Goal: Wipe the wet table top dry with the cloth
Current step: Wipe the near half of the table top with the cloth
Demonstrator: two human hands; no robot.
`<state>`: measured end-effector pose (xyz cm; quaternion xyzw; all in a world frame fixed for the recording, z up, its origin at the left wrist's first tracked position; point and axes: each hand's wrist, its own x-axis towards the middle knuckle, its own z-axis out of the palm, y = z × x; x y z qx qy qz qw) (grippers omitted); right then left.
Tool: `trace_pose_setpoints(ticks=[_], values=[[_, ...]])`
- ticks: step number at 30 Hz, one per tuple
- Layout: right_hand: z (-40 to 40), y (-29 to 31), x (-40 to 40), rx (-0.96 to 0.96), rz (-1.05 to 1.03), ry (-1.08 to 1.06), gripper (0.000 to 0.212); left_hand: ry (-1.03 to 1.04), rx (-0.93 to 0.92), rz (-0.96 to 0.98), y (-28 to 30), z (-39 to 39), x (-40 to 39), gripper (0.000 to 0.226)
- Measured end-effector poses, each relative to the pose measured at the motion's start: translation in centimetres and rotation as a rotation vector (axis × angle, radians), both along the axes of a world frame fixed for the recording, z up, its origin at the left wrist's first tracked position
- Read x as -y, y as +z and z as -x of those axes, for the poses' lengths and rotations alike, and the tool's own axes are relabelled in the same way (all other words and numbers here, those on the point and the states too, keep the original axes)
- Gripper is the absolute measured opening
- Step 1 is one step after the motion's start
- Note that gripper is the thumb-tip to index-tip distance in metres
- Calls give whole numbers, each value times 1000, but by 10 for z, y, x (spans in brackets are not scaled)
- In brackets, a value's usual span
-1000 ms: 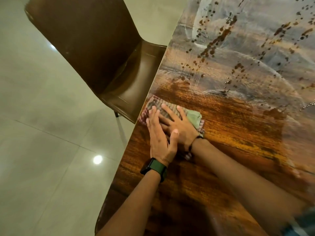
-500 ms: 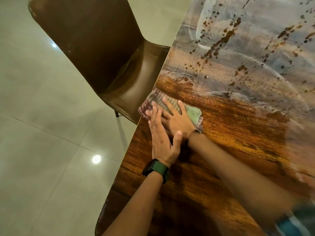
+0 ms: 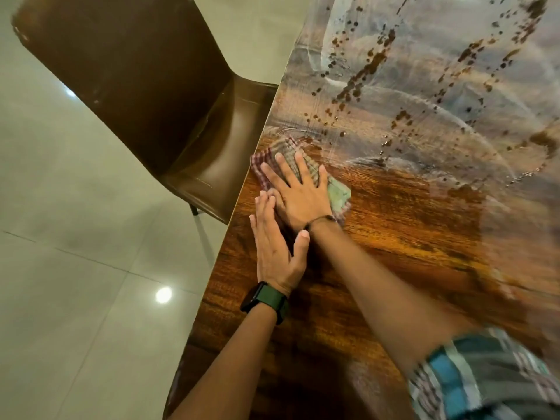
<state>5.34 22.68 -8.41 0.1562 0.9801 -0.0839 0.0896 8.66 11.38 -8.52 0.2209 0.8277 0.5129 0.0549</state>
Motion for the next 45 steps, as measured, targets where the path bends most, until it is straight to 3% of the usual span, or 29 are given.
trace_pose_setpoints(ticks=[5,9,12,17,20,22,24,27,32,35,37,41,43,45], values=[[-96,-1,-6,31,-24,55,56,-39,-17,52,-1,3,-2,71],[-78,3,-74,54,-53,-252,50,-79,-42,101,2,-1,-3,70],[-81,4,-62,53,-31,-348,50,-126,-73,162,3,-1,-3,71],[-163,5,62,-6,-28,-14,52,-164,-101,201,4,-2,-3,70],[-190,7,26,26,-44,159,48,-181,-115,210,4,-3,-3,70],[-188,3,-32,-8,-120,-15,53,-188,-111,211,3,-3,-2,68],[-185,2,-81,31,-93,-361,52,-196,-127,225,3,-4,-2,68],[-179,2,-75,50,-22,-608,49,-190,-147,244,4,-4,-2,65],[-213,1,65,-26,-74,-206,54,-277,-244,272,9,-27,-5,54],[-259,2,62,-4,-61,-84,50,-423,-236,257,17,-69,-14,49],[-289,1,30,4,-107,-230,53,-541,-190,249,22,-98,-17,49],[-322,7,-34,62,-46,-798,50,-616,-189,270,29,-141,-16,50],[-315,12,-31,60,-29,-876,51,-623,-205,276,30,-155,-18,51],[-310,10,2,52,-40,-757,53,-642,-210,281,28,-164,-23,49]])
